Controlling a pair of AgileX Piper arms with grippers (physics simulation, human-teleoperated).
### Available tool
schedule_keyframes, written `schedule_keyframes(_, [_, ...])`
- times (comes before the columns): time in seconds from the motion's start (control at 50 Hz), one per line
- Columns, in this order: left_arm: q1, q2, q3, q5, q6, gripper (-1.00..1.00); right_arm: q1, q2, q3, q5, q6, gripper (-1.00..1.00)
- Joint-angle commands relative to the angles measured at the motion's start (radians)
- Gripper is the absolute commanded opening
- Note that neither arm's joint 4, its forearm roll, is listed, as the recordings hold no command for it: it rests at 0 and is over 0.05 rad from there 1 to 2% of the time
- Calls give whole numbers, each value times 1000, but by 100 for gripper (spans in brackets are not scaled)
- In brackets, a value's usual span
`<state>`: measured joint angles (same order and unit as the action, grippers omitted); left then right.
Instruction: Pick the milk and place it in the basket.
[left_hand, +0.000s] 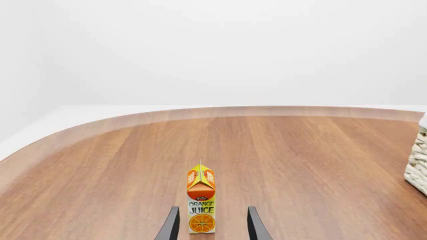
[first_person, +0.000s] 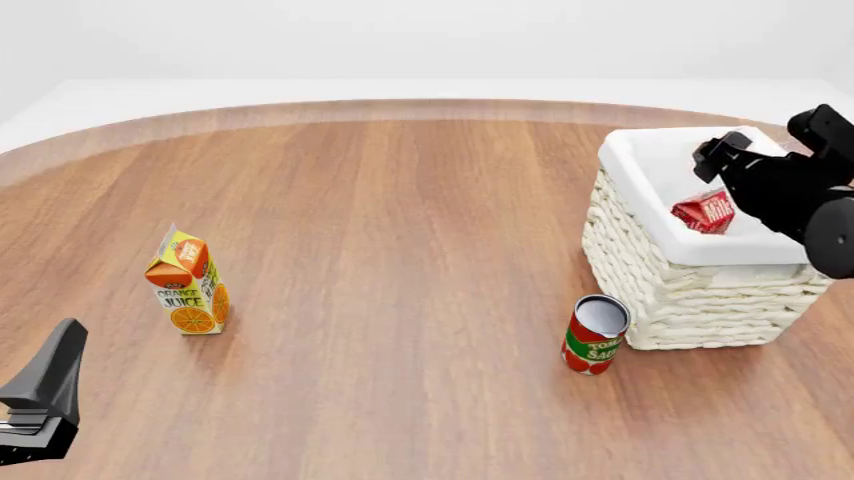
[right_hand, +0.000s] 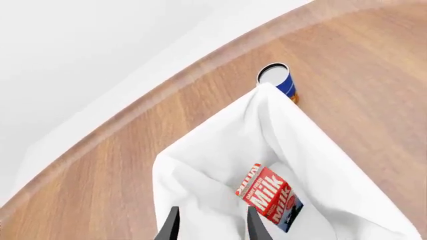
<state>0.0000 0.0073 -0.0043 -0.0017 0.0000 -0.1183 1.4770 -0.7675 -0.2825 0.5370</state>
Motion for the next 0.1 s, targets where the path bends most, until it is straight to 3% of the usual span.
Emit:
schedule_keyframes(0.02, [0, 0, 0, 0, 0, 100, 3, -31, 5, 15, -7, 100])
schedule_keyframes(0.1, [0, 0, 0, 0, 0, 100, 3, -45, 1, 27, -23, 100])
